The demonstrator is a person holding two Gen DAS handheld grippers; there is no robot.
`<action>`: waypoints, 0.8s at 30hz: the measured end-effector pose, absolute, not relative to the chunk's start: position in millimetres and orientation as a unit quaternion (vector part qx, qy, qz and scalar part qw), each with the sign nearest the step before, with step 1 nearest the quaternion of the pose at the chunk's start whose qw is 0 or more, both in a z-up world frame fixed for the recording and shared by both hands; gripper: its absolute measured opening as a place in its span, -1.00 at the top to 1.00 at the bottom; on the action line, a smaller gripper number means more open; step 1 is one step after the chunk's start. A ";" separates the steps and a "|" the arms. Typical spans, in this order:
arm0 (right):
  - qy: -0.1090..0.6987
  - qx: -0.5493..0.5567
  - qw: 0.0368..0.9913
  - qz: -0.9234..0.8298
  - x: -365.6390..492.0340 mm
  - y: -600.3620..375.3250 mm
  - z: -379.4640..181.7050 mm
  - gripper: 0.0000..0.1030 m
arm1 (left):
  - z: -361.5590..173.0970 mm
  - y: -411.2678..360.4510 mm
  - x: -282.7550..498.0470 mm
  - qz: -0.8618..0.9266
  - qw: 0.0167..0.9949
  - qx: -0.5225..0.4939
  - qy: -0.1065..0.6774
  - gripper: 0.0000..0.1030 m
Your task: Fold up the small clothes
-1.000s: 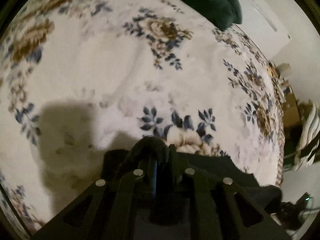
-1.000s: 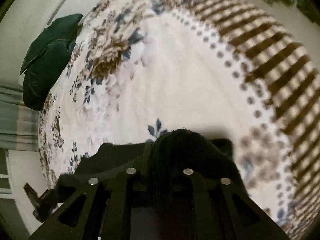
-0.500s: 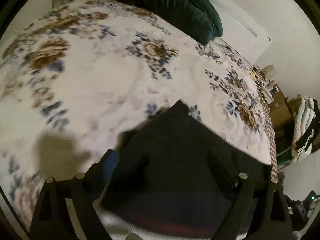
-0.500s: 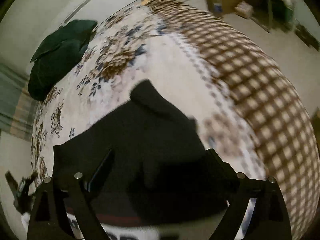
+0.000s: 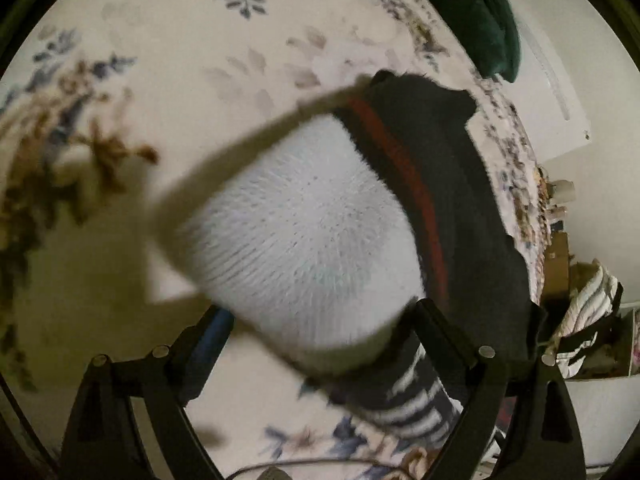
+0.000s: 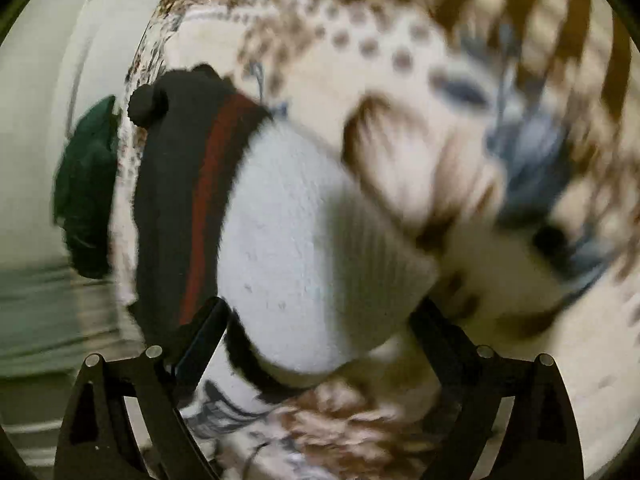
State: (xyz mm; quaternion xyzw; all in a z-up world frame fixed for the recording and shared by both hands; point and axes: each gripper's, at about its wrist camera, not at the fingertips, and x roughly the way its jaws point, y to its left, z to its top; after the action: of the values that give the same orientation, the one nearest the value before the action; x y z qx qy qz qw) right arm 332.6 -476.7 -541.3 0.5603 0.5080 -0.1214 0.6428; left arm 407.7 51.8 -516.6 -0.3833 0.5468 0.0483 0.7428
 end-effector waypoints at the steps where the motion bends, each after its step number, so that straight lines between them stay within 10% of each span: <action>1: 0.498 0.570 0.643 -0.114 330.7 -474.1 -544.2 -0.84 | -523.2 50.2 413.6 0.045 0.739 -0.395 0.544 -0.78; 8: 0.420 0.640 0.635 -0.102 346.7 -479.0 -573.8 -0.87 | -544.1 59.9 437.2 0.105 0.714 -0.464 0.514 -0.78; 10: 0.404 0.643 0.641 -0.111 346.4 -477.2 -574.1 -0.78 | -538.2 58.7 433.4 0.116 0.725 -0.469 0.491 -0.44; 12: 0.396 0.641 0.645 -0.124 337.2 -473.8 -570.0 0.03 | -527.1 56.4 431.0 0.112 0.743 -0.456 0.478 0.09; 14: 0.393 0.645 0.643 -0.125 328.4 -475.8 -565.2 0.15 | -515.5 54.6 427.8 0.102 0.758 -0.441 0.470 0.22; 24: 0.429 0.583 0.685 -0.079 285.6 -468.9 -477.2 0.23 | -453.9 73.4 357.6 0.051 0.782 -0.403 0.473 0.32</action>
State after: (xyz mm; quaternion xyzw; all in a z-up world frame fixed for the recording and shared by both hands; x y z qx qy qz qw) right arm 285.6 -468.9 -477.2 0.5830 0.4291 -0.0790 0.6853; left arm 357.6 73.4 -453.9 -0.4035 0.4728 0.0512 0.7817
